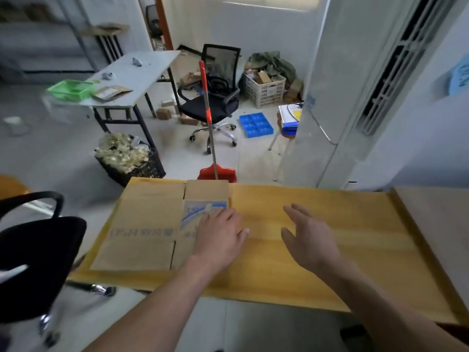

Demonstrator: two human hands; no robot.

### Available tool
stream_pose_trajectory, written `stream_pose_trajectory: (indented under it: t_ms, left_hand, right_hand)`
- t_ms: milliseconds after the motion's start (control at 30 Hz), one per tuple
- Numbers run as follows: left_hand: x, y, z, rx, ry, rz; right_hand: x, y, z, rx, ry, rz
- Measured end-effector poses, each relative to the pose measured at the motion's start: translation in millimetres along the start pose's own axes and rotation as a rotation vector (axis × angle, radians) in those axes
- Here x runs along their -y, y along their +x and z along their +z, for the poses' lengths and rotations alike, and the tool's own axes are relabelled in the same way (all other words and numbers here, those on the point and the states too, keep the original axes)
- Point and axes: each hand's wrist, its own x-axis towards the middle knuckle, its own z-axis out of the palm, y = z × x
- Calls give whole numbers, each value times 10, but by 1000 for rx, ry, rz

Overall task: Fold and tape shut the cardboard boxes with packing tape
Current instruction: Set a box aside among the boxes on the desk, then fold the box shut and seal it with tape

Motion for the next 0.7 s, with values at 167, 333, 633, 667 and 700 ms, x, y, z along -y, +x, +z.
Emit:
stream_pose_trajectory:
  t_ms: [167,333,633,667,700]
  left_hand:
    - [1121,-266,-21,36,18,-104]
    - [1951,-536,134,173,30,-301]
    - [2861,-868,453,458,-49,-589]
    - [2895,-868,476,457,-66,-597]
    - [2918,-865,492,447,-90,-603]
  right_hand:
    - [791,282,738,202,53,-8]
    - [1155,387,1324,402,44,57]
    - [1118,365,1918,514,82,123]
    - [1111,370,1954,508,89,113]
    - [1110,374,1983,505,84,110]
